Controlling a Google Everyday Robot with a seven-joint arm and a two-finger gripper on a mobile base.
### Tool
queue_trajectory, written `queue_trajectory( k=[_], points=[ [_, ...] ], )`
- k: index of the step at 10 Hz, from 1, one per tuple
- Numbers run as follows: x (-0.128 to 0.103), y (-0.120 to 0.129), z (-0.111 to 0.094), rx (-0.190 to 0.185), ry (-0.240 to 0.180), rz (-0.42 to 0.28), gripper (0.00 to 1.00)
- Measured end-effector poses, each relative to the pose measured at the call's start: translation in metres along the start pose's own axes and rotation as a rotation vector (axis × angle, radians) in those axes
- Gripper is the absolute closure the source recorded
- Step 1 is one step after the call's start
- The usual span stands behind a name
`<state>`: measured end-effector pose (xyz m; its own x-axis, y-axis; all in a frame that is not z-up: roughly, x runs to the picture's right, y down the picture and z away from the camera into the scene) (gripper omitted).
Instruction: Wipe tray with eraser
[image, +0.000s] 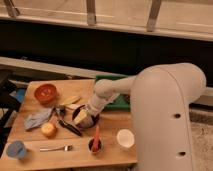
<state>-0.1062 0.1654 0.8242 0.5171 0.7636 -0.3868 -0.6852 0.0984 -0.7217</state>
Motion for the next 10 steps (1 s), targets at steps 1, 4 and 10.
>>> queue_trajectory(
  k=[1,4,10],
  points=[
    [0.0,0.002,0.003,-0.003,0.006,-0.004,0.32],
    [0.0,0.003,0.009,-0.009,0.014,-0.007,0.64],
    [-0.004,0.014,-0.013,0.018,-0.026,-0.037,1.0]
  ],
)
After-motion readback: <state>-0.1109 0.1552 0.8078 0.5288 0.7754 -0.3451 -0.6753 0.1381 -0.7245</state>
